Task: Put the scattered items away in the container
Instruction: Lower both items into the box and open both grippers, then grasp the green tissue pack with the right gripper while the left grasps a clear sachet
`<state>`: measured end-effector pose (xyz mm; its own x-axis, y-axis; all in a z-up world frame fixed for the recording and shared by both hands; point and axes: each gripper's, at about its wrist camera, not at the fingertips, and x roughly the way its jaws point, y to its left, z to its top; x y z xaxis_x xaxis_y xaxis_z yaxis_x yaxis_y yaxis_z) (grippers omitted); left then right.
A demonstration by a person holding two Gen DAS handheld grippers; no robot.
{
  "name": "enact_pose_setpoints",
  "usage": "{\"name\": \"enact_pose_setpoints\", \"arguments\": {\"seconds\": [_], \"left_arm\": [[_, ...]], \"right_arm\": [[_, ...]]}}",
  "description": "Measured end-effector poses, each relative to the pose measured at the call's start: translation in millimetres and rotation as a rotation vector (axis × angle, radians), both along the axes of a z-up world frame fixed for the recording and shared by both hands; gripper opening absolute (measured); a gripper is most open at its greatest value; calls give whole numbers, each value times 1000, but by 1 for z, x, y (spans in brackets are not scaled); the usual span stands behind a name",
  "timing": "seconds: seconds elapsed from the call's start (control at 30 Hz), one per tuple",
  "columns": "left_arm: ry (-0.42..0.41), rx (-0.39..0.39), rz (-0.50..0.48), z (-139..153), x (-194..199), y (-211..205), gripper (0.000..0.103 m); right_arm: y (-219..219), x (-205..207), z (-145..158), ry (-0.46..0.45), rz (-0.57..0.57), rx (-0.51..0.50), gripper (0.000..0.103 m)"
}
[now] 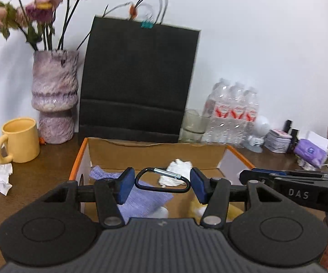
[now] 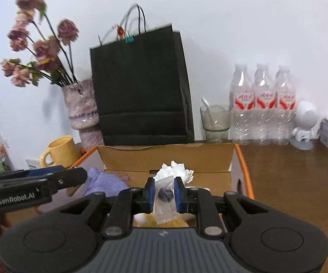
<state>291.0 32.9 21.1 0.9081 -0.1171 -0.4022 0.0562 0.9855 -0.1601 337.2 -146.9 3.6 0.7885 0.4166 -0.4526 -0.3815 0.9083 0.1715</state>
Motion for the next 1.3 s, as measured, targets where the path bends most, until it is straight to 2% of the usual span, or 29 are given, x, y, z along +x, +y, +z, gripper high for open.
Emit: {"name": "enact_pose_setpoints", "arguments": {"seconds": [0.27, 0.67, 0.7, 0.73, 0.77, 0.8, 0.83, 1.17, 1.3], "left_arm": [[65, 3, 31, -19, 29, 9, 55], [109, 13, 37, -28, 35, 8, 56], [120, 12, 41, -28, 35, 9, 66], [134, 12, 48, -28, 36, 10, 76], [144, 16, 58, -28, 36, 10, 96], [146, 25, 67, -28, 36, 10, 103], [139, 30, 75, -26, 34, 10, 103], [145, 24, 97, -20, 31, 13, 103], [116, 16, 90, -14, 24, 14, 103]], "right_arm": [[20, 42, -23, 71, -8, -21, 16], [14, 45, -26, 88, -17, -41, 17], [14, 45, -26, 91, -23, -43, 21], [14, 45, -25, 95, -34, -46, 42], [14, 46, -25, 100, -51, -58, 78], [14, 47, -25, 102, -64, -75, 95], [13, 46, -24, 96, -73, -87, 100], [6, 43, -16, 98, -69, -72, 100], [6, 40, -15, 96, -64, -71, 100]]}}
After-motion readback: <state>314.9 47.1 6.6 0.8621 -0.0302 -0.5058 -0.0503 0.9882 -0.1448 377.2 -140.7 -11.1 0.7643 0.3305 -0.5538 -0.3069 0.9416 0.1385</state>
